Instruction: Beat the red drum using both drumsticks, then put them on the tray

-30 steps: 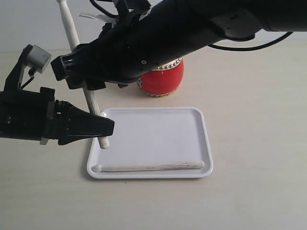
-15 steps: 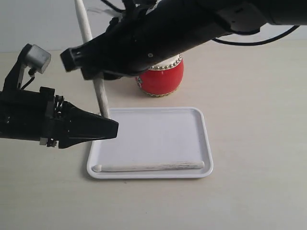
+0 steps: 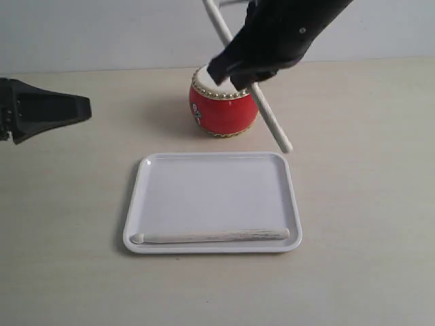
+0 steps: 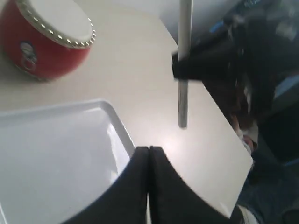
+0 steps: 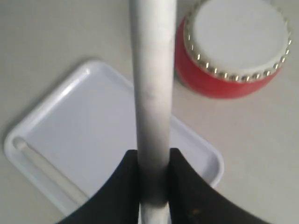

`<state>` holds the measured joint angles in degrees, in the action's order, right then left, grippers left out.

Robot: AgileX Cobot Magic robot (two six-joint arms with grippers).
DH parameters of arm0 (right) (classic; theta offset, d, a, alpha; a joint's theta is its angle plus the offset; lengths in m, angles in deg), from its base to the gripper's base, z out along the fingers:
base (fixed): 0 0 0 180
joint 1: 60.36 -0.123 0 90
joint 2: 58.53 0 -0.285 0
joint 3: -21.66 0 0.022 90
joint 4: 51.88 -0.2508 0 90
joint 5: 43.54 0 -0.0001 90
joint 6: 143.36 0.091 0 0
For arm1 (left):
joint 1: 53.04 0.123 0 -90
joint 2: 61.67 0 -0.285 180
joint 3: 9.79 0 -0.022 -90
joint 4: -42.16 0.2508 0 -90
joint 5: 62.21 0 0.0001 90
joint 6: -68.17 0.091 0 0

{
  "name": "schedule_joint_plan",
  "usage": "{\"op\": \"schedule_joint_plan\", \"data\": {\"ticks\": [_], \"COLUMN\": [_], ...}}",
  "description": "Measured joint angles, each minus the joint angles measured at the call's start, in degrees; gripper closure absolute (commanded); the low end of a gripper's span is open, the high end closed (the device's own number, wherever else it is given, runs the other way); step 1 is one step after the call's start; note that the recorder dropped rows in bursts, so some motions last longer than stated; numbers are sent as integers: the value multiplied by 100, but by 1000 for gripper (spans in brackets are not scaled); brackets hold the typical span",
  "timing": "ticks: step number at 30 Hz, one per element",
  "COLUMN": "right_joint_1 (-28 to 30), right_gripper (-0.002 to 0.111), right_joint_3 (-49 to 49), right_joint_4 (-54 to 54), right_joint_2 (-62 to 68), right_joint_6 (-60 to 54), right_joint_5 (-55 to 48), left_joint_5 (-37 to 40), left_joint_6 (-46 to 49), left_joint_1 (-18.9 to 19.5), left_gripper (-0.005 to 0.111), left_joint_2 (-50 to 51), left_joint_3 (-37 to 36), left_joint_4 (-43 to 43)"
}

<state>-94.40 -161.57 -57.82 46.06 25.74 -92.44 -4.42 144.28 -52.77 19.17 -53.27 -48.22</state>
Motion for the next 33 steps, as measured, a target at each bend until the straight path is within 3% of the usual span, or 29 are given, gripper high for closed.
{"op": "schedule_joint_plan", "data": {"ticks": [3,9,15,25,26,30,33], "right_joint_1": [-517,-1579,-2014,-2055,-2055,-2055,-2055], "right_gripper": [108,108,108,108,106,83,78], "right_joint_3": [-9,-9,-12,-23,-23,-23,-23], "right_joint_4": [531,2051,2317,2525,2525,2525,2525], "right_joint_2": [541,1374,1837,2226,2276,2322,2322], "right_joint_6": [-348,-889,-981,-1129,-1140,-1140,-1140], "right_joint_5": [-606,-1203,-1183,-891,-869,-826,-826], "left_joint_5": [-10,-31,-46,-56,-56,-56,-56], "left_joint_6": [-93,-116,-116,-130,-130,-130,-130], "left_joint_1": [343,367,375,375,375,375,375], "left_gripper": [107,107,107,107,107,107,107], "left_joint_2": [-101,-101,-101,-101,-101,-101,-101], "left_joint_3": [0,0,0,0,0,0,0], "left_joint_4": [-94,-35,-26,-26,-26,-26,-26]}}
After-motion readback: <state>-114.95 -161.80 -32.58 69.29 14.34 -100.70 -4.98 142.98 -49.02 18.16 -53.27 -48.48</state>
